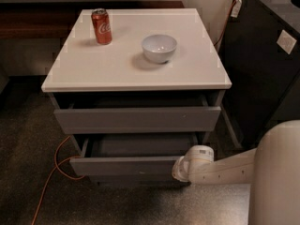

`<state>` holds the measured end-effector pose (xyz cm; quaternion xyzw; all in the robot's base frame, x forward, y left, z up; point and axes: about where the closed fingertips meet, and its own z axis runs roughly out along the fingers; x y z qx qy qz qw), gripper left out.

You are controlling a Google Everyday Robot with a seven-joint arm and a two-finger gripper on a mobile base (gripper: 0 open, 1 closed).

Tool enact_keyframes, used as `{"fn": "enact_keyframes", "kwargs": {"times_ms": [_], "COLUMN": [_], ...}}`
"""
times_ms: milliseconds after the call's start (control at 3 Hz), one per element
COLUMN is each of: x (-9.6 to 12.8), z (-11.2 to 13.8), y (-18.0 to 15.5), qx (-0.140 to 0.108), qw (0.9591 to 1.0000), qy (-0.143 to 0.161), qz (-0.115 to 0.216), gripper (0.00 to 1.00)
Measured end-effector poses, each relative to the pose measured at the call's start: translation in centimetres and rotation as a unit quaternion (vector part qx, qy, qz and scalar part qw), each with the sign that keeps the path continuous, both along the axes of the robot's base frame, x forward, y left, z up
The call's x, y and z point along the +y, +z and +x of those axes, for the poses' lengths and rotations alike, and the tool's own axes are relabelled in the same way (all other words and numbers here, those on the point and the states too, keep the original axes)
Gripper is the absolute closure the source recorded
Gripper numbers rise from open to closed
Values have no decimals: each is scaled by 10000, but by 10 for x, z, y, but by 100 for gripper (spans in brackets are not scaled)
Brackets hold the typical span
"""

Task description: Close middle drawer

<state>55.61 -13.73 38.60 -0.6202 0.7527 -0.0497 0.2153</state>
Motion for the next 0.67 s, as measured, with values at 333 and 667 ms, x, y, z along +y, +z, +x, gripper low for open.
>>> {"fn": "enact_keyframes", "kwargs": {"times_ms": [333,667], "x": [-1,-6], "z": [5,15], "y": [-4,-2], "qx": [-8,-71], "qw": [10000,9999], "qy": [-26,-63], "qz": [8,-54], "gripper": [100,100]}}
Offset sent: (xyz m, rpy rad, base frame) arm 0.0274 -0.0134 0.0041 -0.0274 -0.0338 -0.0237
